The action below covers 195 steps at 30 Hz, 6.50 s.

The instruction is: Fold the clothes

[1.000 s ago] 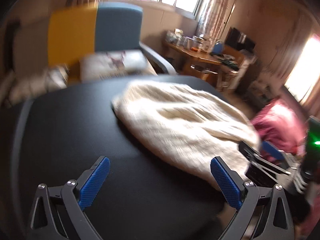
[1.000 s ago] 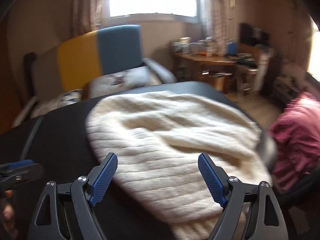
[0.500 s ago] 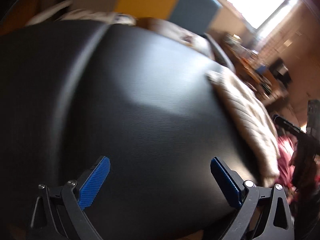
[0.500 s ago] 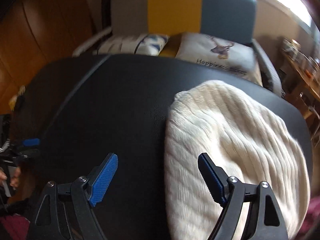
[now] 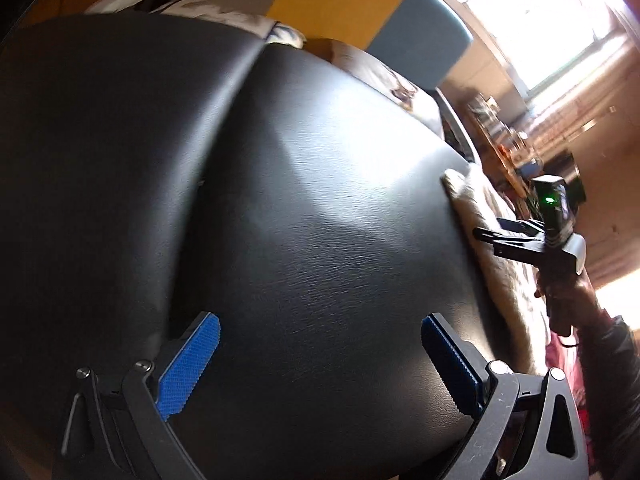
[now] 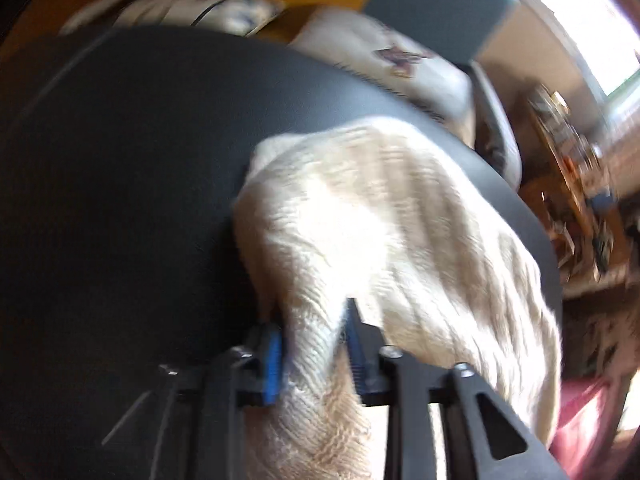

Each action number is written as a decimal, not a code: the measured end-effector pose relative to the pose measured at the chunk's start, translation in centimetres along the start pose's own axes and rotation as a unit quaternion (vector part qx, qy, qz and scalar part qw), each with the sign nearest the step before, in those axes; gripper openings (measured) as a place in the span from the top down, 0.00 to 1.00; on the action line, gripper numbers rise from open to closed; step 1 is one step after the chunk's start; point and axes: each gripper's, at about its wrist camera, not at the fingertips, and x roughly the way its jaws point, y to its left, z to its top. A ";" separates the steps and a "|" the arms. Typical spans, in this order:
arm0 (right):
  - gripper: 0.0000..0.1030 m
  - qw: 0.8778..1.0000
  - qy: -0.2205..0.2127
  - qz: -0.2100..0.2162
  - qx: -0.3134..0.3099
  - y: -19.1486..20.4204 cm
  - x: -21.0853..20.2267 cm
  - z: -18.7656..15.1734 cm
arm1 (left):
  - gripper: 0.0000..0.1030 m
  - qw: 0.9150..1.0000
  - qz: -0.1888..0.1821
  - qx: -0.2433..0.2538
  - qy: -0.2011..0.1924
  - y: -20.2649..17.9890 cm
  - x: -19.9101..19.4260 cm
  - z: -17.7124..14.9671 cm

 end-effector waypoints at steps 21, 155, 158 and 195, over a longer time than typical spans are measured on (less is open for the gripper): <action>0.88 0.886 -0.046 0.150 0.436 -22.5 1.4 -14.8 | 0.02 0.965 -0.201 0.082 0.149 -23.1 14.9 2.6; 0.46 0.940 -0.074 0.224 0.248 0.8 -8.4 -17.8 | 0.75 0.964 -0.022 -0.220 -0.148 9.1 -15.2 6.9; 0.46 0.951 -0.096 0.137 0.261 -3.1 -10.4 -21.4 | 0.75 0.980 -0.067 -0.168 -0.082 4.6 -11.5 4.4; 0.81 0.963 0.065 -0.155 0.213 -13.6 -6.8 -24.8 | 0.93 0.992 -0.062 0.000 0.109 -9.0 3.1 2.1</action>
